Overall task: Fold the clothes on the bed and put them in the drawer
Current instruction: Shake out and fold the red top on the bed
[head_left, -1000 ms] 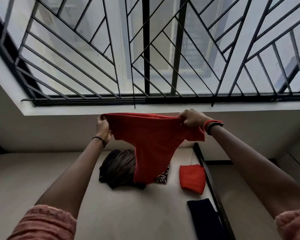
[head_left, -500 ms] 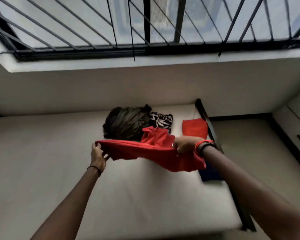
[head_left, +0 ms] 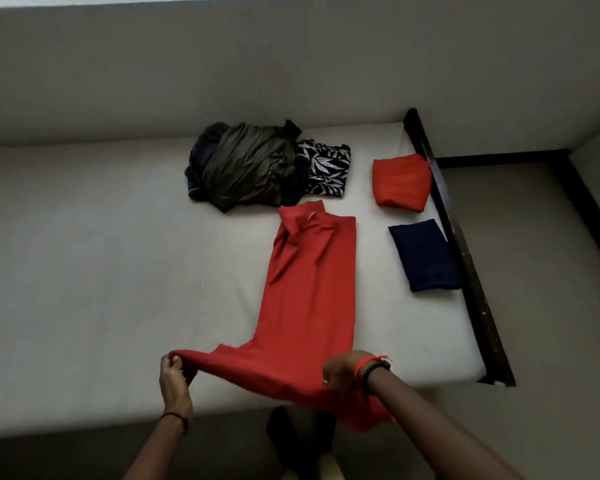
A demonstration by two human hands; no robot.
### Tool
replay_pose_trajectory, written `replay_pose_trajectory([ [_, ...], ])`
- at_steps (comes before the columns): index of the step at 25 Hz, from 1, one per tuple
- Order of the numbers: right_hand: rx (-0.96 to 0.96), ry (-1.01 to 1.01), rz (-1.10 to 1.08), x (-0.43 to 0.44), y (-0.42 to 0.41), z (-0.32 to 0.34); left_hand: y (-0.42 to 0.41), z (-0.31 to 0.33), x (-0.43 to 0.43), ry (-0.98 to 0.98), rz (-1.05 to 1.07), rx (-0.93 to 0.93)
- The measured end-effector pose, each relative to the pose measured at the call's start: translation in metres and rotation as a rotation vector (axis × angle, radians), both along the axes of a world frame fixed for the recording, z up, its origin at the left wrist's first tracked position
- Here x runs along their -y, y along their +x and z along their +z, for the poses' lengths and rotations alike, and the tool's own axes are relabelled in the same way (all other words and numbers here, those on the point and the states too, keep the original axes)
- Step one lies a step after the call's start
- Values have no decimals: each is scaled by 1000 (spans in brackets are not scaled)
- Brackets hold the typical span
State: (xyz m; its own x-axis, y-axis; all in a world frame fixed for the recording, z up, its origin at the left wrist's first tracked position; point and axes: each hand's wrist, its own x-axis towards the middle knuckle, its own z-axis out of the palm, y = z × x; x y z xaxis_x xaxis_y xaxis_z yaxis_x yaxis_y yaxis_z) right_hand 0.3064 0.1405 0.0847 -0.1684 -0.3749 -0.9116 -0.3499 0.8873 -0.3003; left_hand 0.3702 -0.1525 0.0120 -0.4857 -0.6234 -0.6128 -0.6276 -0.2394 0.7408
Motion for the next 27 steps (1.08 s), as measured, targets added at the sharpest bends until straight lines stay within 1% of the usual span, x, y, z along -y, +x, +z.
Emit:
replay_pose_trajectory([
  [2,100,1,55,-3,1,-1,9,-9,-1,-22,-15,18],
  [5,150,17,95,-9,-2,-8,13,-12,-4,-63,-14,36],
  [8,196,7,37,-15,-14,-9,3,-9,-10,-120,-58,11],
  [10,218,6,-31,-20,-23,-9,-16,-7,-15,-168,-164,-4],
  [14,265,7,-187,-38,-34,-18,-84,-12,-39,-236,-475,-25],
  [16,321,-13,-320,-52,-36,-22,-126,-17,-65,-241,-643,-54],
  [19,404,-109,-553,-76,-41,-33,-172,-21,-113,-121,-883,-90],
  [21,439,-190,-718,-93,-46,-41,-178,-28,-135,-123,-1084,-62],
  [23,468,-245,-885,-106,-53,-47,-167,-37,-149,-140,-1309,-21],
  [25,545,-330,-1027,-116,-57,-48,-151,-45,-159,-140,-1483,45],
  [27,649,-458,-1137,-124,-58,-46,-141,-51,-170,-151,-1626,117],
])
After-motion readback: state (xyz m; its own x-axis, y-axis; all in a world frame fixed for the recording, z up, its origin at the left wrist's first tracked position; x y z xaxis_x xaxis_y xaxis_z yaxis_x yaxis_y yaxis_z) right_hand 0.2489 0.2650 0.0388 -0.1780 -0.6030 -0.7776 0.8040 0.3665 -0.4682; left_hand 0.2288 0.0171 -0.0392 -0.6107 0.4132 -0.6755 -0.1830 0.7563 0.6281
